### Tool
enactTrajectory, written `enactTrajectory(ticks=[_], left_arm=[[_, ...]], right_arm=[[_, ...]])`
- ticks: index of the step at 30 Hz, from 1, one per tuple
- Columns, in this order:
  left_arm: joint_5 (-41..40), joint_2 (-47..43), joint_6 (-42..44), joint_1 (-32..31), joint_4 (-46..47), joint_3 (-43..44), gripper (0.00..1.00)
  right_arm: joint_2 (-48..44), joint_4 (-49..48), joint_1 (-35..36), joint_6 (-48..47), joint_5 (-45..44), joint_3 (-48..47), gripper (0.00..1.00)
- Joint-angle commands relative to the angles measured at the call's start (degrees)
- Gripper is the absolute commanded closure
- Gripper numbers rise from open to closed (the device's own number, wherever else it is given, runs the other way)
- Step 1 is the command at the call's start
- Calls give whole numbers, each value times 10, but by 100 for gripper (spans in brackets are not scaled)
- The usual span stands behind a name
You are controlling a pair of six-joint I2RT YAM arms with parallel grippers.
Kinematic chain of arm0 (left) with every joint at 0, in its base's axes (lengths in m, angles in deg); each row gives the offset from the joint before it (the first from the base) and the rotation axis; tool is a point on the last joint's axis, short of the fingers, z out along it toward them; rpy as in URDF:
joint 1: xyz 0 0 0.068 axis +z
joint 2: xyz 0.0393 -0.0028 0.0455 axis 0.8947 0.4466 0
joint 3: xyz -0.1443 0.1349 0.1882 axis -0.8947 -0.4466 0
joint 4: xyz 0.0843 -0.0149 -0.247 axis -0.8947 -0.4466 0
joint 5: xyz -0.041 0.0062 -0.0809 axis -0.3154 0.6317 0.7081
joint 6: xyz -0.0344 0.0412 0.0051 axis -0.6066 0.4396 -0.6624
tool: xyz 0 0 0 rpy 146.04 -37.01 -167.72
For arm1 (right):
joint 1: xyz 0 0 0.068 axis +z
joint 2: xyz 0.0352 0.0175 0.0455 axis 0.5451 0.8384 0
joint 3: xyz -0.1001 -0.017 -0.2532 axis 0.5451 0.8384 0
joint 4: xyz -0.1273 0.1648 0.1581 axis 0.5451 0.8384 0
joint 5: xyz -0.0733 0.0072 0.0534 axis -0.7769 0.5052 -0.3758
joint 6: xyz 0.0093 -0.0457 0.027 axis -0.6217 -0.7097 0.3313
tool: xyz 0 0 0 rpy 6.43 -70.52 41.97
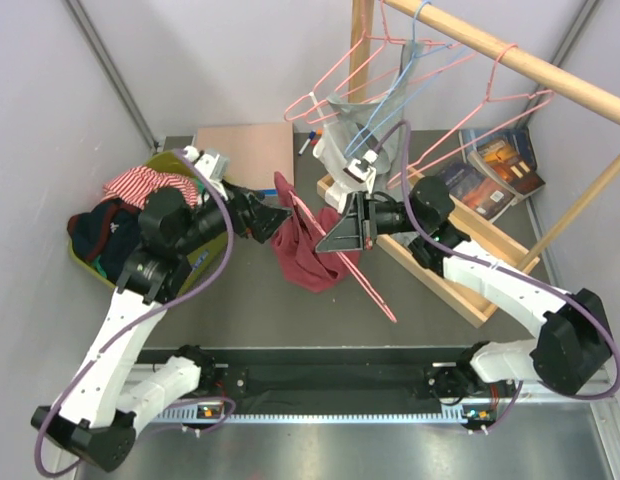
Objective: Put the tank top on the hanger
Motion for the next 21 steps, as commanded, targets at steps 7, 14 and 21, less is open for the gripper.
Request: enactTrajectory(ticks=[7,14,21], left_arm=[[-138,-118,30,1,110,-123,1],[-60,-124,79,0,62,-74,5],[32,-132,134,0,72,-93,15]], right_arm=[[-64,169,12,-277,-81,30,100],[-120,227,34,-322,-108,21,100],[-178,252,40,-304,-103,21,100]])
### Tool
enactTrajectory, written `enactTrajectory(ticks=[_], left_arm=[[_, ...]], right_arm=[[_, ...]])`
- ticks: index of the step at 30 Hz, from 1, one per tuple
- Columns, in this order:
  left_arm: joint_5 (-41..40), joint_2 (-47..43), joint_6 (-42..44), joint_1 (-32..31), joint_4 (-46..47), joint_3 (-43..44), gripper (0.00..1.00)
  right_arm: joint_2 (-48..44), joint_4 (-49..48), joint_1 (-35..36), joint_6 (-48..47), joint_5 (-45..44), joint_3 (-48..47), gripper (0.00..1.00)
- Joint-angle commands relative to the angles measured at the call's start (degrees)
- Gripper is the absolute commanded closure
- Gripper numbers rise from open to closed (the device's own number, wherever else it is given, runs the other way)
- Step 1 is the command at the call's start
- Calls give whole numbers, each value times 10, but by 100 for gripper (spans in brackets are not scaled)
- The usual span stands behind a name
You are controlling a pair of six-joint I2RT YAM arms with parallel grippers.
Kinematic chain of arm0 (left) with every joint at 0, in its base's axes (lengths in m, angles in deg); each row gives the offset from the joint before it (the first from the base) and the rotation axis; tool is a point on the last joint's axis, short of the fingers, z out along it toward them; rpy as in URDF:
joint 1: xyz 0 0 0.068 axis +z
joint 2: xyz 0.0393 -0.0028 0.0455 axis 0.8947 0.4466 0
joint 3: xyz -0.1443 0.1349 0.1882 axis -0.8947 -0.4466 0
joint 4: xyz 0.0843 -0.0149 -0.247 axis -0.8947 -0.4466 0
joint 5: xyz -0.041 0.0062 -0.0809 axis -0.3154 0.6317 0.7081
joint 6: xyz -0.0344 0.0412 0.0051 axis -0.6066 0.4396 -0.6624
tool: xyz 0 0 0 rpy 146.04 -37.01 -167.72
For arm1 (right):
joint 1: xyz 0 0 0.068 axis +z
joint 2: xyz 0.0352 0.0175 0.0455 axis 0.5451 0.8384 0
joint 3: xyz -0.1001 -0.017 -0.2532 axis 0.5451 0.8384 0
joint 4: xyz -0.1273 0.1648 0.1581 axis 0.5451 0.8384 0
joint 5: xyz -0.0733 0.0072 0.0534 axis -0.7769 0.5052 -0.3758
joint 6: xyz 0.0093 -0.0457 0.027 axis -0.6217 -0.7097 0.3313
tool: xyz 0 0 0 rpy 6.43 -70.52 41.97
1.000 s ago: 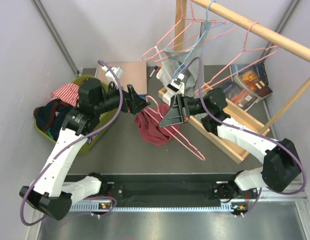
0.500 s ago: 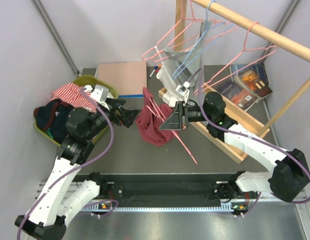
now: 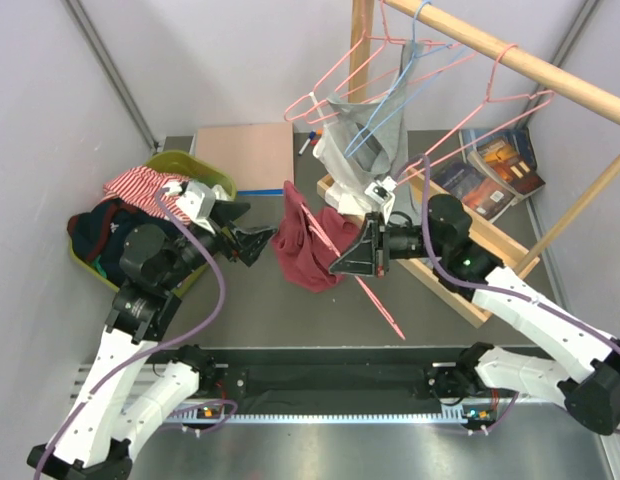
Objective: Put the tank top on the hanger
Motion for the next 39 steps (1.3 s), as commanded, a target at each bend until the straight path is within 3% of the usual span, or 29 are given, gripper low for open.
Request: enactTrajectory(ticks=[1,3,4,10,14,22,30,35,39], left_arm=[[77,1,52,0,39,5,34],[92,3,69,0,52,0,39],[99,4,74,1,62,0,34],[193,21,72,0,98,16,27],[251,57,82,-2,98,57,17],[289,136,142,-107,52,104,11],[222,190,234,-228,-29,144,3],[210,199,242,-243,-33,144,7],[203,198,254,-263,-56,138,21]], right_arm=[[-54,-10,8,-3,1,-14,100],[-64,-10,8,6,11,-2,100],[-75,-14,8,12,13,3,100],[-105,-85,8,77,55,65,100],[-115,-131,8,115,73,90,100],[-126,-239,8,212,81,125,100],[-129,-325,8,290,88,157,100],[-128,-327,9,293,95,159,100],[-125,-329,9,299,98,153,100]])
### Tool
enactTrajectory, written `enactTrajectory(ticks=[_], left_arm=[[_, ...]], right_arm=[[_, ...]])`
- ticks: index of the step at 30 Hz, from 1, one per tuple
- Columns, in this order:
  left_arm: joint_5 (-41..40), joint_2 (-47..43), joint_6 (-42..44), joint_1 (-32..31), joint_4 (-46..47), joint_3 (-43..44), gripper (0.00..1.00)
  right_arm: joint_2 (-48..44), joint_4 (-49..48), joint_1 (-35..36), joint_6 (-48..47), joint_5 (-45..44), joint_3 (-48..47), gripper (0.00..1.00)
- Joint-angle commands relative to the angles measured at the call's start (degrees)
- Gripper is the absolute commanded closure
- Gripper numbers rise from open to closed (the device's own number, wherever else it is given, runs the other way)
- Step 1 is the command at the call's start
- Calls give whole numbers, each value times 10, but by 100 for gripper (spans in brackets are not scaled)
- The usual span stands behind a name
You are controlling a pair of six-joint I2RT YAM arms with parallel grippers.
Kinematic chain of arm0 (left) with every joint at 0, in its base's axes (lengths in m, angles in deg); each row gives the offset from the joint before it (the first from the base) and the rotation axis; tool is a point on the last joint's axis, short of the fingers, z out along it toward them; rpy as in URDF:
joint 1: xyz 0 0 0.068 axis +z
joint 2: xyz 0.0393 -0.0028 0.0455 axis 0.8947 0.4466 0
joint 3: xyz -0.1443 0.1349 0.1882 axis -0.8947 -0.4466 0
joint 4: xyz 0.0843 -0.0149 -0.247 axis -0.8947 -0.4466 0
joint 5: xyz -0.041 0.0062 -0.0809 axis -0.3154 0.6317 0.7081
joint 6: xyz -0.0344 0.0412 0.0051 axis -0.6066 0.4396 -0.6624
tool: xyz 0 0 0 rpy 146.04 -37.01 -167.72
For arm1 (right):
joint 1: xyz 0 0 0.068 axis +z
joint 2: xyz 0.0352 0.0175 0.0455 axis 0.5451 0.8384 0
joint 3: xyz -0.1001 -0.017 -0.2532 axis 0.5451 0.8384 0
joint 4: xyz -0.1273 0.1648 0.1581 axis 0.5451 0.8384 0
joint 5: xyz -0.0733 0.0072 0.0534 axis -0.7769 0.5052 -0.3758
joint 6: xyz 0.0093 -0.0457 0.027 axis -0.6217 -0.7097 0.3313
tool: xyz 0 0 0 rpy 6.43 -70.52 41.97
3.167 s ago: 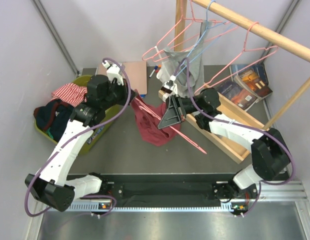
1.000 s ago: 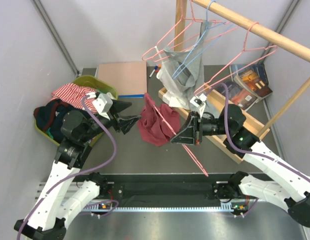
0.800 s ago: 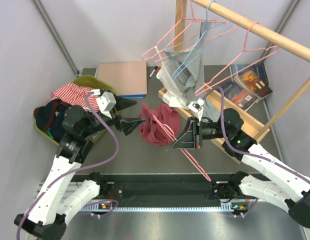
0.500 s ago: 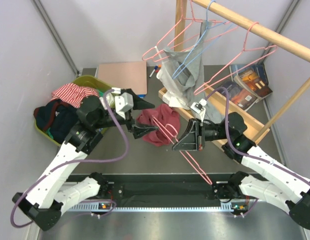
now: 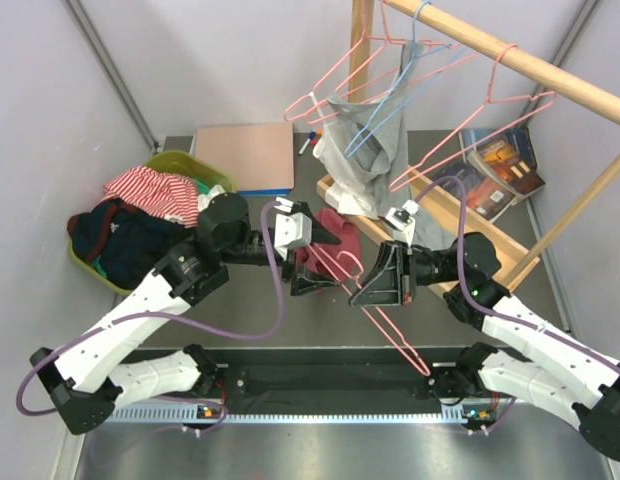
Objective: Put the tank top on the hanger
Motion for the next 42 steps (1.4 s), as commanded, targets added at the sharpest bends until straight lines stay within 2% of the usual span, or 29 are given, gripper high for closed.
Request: enactTrajectory(ticks=[1,3,8,11,12,19,22,25,26,27,28,31,32,35,38,42], left_arm=[[-20,-5,31,-21,-19,17,24],[-29,-10,37,-27,-26,12,31],[-45,-23,37,-43,-24,-12,39],[-57,-22,41,-55,-32,-14,55],[-59,-23,42,-60,-31,-16,67],[-79,-31,49,-75,-34,-29,100],[-86,-37,50,-76,-32,-36,100],[-99,-44,54,-77,-29,-45,100],[-102,-45,54,-77,-29,-46,100],[-115,-49,56,-77,-31,-49,100],[-122,-50,60,-77,-31,-50,100],[-151,-56,67,-77,-36,-52,100],[-159,-58,68,-77,-39,-51,100],[-185,-60,71,-78,-43,-52,100],[-223,-61,82,-77,-58,-45,100],[-310,-71,93,-77,-58,-52,100]], right_arm=[[-3,-61,8,8,12,-13,100],[3,-73,9,21,13,-14,100],[15,-94,11,37,18,-7,100],[19,-80,11,19,16,-7,100],[21,-79,11,17,15,-6,100],[34,-56,11,-15,14,-11,100],[40,-35,11,-36,13,-14,100],[44,5,11,-71,6,-19,96],[41,24,11,-109,0,-22,85],[39,47,11,-132,-14,-27,79],[37,101,8,-178,-22,-39,64],[25,169,-10,-241,-62,-55,40],[17,175,-18,-247,-71,-54,35],[0,199,-52,-271,-94,-53,27],[-24,298,-81,-340,-150,-71,24],[-74,389,-129,-392,-267,-103,21]])
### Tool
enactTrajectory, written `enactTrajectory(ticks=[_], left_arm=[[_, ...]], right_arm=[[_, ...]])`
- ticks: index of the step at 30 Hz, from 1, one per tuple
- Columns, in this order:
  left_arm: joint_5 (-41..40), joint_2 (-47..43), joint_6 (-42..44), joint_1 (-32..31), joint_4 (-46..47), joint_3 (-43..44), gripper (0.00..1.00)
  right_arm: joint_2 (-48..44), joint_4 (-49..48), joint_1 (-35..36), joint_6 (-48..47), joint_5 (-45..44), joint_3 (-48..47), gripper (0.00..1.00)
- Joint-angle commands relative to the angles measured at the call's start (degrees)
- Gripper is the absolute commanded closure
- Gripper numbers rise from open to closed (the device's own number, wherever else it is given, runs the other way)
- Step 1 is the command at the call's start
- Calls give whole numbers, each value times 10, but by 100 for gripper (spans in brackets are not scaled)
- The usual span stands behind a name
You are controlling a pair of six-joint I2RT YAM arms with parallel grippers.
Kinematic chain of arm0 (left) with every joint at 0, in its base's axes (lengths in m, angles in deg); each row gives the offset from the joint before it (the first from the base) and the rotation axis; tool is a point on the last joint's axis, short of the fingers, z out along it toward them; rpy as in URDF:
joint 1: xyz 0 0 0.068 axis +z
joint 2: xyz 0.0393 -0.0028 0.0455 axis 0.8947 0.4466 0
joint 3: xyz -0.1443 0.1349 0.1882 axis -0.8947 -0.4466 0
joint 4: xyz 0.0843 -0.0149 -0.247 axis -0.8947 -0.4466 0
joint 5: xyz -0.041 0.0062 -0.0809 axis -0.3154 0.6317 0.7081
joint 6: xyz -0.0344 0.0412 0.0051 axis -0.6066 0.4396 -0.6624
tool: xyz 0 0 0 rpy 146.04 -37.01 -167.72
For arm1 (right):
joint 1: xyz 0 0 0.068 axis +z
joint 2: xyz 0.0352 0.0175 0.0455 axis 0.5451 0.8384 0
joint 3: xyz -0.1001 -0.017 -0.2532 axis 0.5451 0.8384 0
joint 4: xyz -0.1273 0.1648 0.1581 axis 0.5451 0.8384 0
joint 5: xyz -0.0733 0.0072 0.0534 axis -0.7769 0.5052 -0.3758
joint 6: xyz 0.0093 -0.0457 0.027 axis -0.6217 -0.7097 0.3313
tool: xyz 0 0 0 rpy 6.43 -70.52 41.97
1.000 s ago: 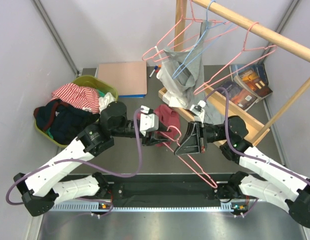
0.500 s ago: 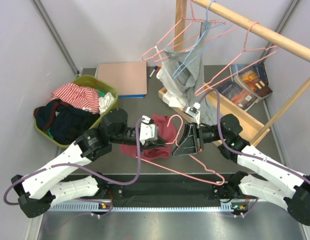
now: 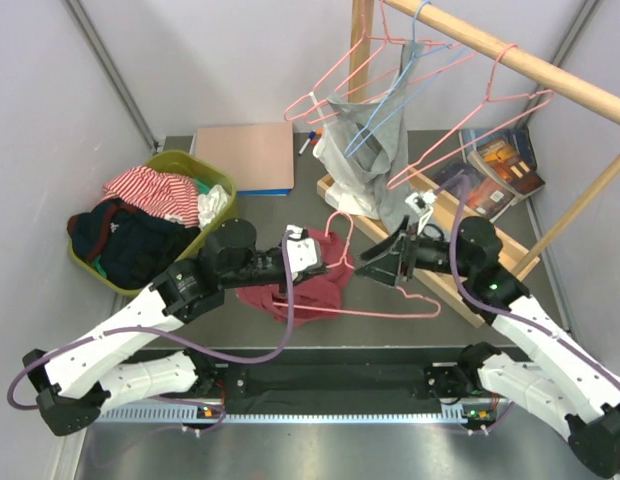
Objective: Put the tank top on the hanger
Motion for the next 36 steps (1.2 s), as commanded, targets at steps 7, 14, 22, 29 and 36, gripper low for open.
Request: enactTrajectory(ticks=[7,14,22,29,36], left_arm=[[-280,-14,23,-2,44,-8,100],[-337,-5,6,31,77,-19,100],[-320,4,-35,93,79,-15,100],[-310,6,-46,99,76,-20,100],[-295,0,-53,102,88,-30,100]], right_arm=[[-129,191,-58,-171,-295,-112,23],[-185,160,-28,-156,-266,-42,28],[-101,93,240,-143,-450,30,32],[67,-1,394,-72,-644,67,32],[201,-32,394,-52,-700,55,34]])
